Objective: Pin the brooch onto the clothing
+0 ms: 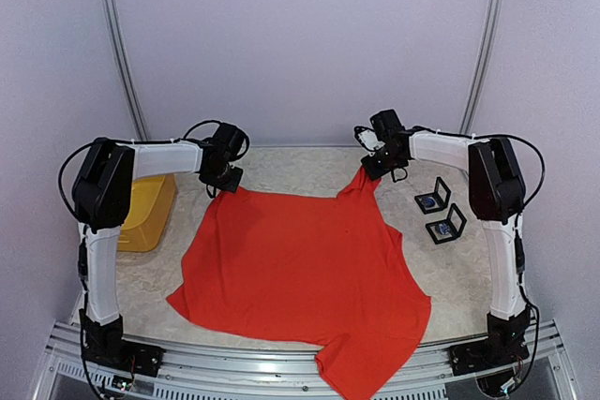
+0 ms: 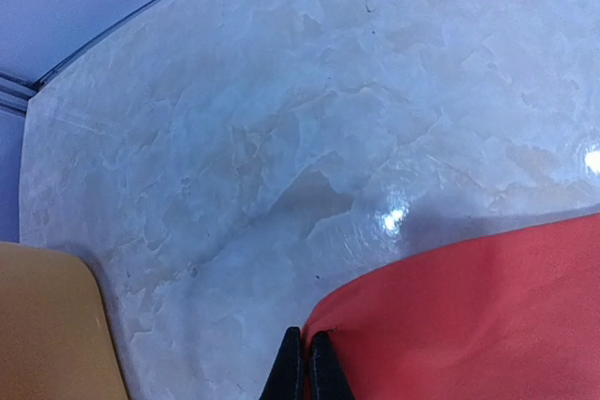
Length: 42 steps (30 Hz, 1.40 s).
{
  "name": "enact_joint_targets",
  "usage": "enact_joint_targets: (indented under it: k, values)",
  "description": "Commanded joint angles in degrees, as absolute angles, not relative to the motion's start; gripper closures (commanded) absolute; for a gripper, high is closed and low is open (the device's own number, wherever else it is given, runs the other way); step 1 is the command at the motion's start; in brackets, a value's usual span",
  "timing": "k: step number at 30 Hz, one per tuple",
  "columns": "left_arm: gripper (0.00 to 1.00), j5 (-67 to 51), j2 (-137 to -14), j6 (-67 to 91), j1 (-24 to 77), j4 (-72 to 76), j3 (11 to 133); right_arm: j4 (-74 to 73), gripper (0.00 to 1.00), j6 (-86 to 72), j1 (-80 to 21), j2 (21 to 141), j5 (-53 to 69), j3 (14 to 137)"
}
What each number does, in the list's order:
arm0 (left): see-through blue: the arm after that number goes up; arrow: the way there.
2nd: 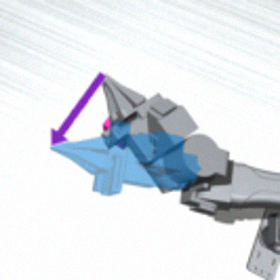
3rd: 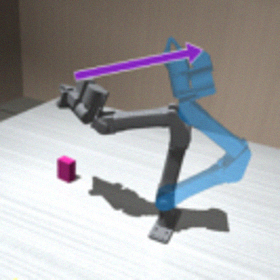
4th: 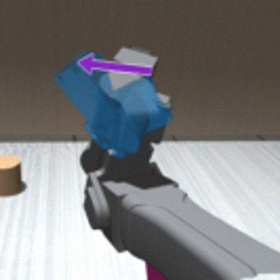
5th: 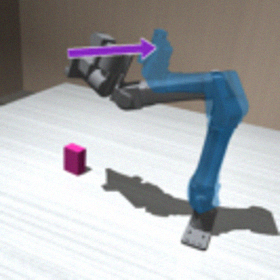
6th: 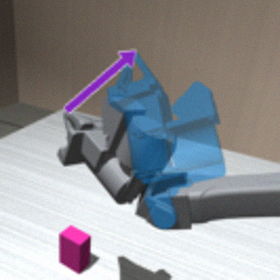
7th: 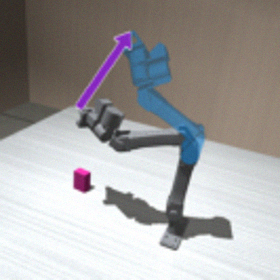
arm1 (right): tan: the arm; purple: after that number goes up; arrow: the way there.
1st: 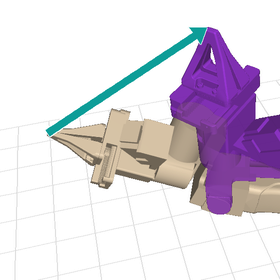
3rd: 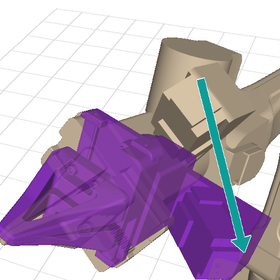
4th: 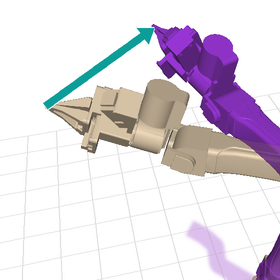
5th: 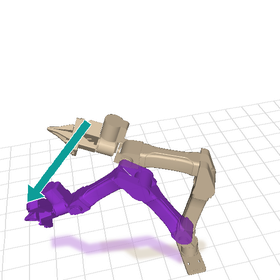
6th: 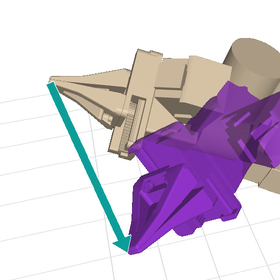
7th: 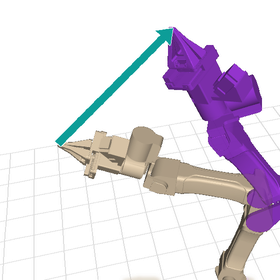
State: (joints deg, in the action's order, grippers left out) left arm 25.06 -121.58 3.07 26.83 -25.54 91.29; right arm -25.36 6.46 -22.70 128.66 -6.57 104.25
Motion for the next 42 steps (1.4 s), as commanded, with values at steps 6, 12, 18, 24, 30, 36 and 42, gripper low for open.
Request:
enact_joint_targets:
  k: [6,12,18,24,30,36,42]
  values:
    - [1.0,28.08,-129.17,1.76,22.7,-20.1,100.0,-19.19,1.0,6.15,-21.84,133.41,-16.2,114.28]
    - [0.32,28.0,-133.92,1.88,20.61,-24.36,109.97,-27.33,0.46,4.62,-20.9,143.44,-15.77,130.71]
    - [0.2,25.66,-125.84,2.97,21.4,-24.21,104.62,-30.67,0.28,3.65,-20.5,136.54,-16.31,127.28]
    - [0.2,22.84,-111.33,9.34,25.96,-21.46,84.84,-30.83,0.29,0.6,-20.35,121.88,-12.86,105.95]
    - [0.47,15.83,-101.2,19.09,29.23,-16.99,65.68,-27.44,0.55,-2.7,-20.01,115.63,-7.75,88.41]
    - [0.55,13.75,-98.39,24.13,30.41,-14.22,55.22,-28.23,0.56,-2.94,-19.89,119.52,-5.58,85.54]
    - [0.57,14.01,-99.08,27.55,30.85,-12.72,50.31,-27.71,0.65,-3.1,-19.69,121.01,-5.37,83.49]
